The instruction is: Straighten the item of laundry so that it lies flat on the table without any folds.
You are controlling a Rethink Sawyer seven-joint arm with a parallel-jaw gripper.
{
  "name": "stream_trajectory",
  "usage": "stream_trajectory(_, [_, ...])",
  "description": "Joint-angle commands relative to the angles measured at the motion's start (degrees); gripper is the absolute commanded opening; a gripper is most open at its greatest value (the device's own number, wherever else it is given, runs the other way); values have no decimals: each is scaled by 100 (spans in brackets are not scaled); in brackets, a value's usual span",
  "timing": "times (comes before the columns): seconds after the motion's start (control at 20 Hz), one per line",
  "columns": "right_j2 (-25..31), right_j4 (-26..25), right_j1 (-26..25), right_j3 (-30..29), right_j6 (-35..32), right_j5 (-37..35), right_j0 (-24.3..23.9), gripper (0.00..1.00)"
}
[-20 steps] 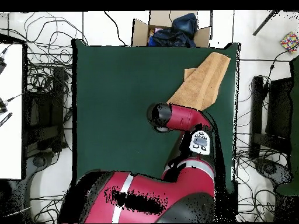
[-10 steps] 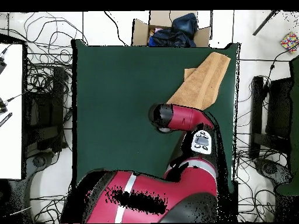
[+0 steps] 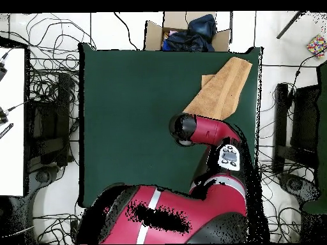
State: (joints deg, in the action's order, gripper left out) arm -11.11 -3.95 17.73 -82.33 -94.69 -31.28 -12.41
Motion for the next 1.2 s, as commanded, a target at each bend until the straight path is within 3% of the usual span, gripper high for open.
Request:
stream_trajectory(0.05, [651, -115, -86, -42, -158, -410, -31, 100])
stream_trajectory(0.65, [856, 20, -329, 139, -116, -600, -204, 100])
stream_trajectory(1.2, [840, -156, -539, -103, -146, -333, -373, 100])
